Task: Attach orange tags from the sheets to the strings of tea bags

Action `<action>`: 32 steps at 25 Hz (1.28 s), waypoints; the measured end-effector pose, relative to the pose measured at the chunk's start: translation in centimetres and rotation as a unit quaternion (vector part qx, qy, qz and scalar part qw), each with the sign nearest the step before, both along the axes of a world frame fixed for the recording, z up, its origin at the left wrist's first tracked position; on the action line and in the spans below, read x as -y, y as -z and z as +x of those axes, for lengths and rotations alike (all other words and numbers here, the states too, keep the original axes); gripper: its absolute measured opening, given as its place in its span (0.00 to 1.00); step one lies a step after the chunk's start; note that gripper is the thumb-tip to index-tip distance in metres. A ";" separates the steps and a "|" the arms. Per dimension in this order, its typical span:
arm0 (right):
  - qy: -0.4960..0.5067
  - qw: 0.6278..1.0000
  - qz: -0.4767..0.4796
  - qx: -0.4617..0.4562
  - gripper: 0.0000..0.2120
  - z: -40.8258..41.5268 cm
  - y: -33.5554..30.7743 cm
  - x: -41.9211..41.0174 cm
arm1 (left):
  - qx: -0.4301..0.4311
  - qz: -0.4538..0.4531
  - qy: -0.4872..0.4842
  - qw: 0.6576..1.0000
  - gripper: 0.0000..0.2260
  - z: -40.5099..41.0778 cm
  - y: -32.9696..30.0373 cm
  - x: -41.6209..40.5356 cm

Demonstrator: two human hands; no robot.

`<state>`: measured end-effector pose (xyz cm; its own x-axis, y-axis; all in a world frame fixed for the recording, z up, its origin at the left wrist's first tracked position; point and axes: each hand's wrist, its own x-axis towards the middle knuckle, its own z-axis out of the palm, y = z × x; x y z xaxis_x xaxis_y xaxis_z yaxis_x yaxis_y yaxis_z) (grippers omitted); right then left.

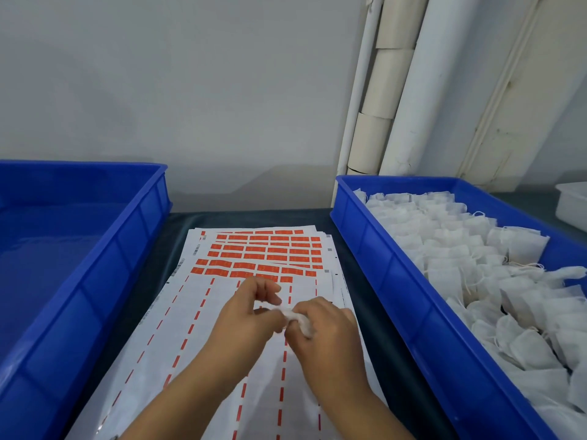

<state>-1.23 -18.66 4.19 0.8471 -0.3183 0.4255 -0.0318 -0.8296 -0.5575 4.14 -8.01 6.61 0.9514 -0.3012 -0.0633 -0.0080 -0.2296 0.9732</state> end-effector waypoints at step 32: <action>-0.025 0.847 0.505 -0.167 0.07 0.3 -1.2 1.8 | 0.298 0.304 0.054 0.903 0.10 -0.1 -0.4 -0.3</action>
